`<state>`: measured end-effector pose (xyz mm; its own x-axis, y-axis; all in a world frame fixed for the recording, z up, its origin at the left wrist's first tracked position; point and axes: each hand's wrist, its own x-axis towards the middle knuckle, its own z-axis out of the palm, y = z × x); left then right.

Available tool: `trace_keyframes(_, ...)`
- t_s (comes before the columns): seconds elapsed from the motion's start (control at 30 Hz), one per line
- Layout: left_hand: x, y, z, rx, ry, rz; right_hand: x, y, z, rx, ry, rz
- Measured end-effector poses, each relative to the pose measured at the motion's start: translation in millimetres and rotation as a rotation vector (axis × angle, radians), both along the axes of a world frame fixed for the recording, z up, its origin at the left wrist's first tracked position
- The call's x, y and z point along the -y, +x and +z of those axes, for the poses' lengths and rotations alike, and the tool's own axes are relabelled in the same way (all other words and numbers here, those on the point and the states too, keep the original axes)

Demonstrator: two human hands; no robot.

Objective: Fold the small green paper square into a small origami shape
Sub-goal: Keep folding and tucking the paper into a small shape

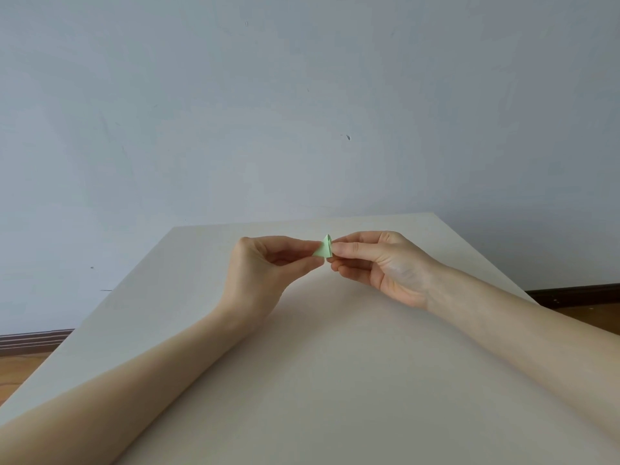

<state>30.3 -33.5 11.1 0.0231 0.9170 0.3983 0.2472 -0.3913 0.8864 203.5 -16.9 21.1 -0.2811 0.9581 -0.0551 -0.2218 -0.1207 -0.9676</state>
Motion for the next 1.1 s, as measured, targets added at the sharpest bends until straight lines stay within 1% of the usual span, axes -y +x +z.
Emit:
trace_keyframes(0.33,-0.6,-0.4,-1.4,-0.034,0.039,0.005,0.4,-1.0,0.1,0.017,0.009,-0.003)
trace_keyframes(0.8,1.2,1.3,-2.8,-0.062,0.055,0.012,0.7,-2.2,-0.5,0.121,0.087,-0.061)
trace_keyframes(1.1,-0.7,-0.4,-2.3,-0.047,0.056,0.006,0.1,0.5,1.4,0.073,0.088,0.008)
